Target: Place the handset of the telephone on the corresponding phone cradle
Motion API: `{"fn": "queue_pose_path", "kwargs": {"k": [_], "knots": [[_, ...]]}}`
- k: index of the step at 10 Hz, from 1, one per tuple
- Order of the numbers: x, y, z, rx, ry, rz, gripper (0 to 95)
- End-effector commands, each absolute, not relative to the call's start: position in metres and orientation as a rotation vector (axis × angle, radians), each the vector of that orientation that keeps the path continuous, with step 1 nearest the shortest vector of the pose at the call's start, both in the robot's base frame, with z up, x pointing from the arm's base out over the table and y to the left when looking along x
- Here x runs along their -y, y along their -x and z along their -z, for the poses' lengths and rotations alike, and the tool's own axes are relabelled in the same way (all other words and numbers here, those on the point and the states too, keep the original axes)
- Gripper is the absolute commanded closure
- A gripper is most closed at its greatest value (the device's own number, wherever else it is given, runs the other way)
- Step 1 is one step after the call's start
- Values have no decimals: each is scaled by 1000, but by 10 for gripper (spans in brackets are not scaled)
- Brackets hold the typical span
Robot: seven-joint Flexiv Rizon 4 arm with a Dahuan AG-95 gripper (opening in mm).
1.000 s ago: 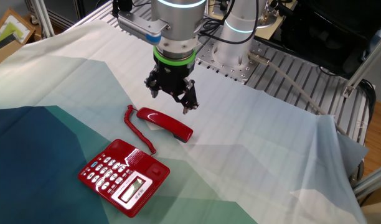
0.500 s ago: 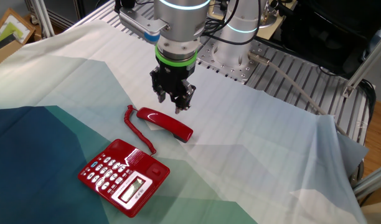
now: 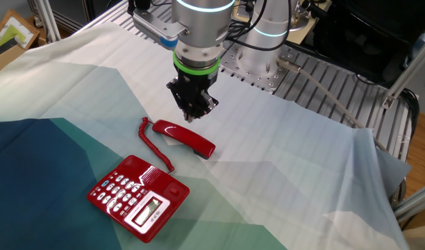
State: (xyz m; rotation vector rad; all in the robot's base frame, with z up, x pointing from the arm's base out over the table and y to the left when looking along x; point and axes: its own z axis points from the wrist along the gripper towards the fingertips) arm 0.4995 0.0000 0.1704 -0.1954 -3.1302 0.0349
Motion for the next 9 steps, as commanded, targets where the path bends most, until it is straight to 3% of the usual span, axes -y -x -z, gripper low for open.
{"fn": "queue_pose_path", "kwargs": {"k": [1,9], "knots": [[0,-500,-170,3130,196,-36,950],[1,-499,-174,3130,189,-27,950]]}}
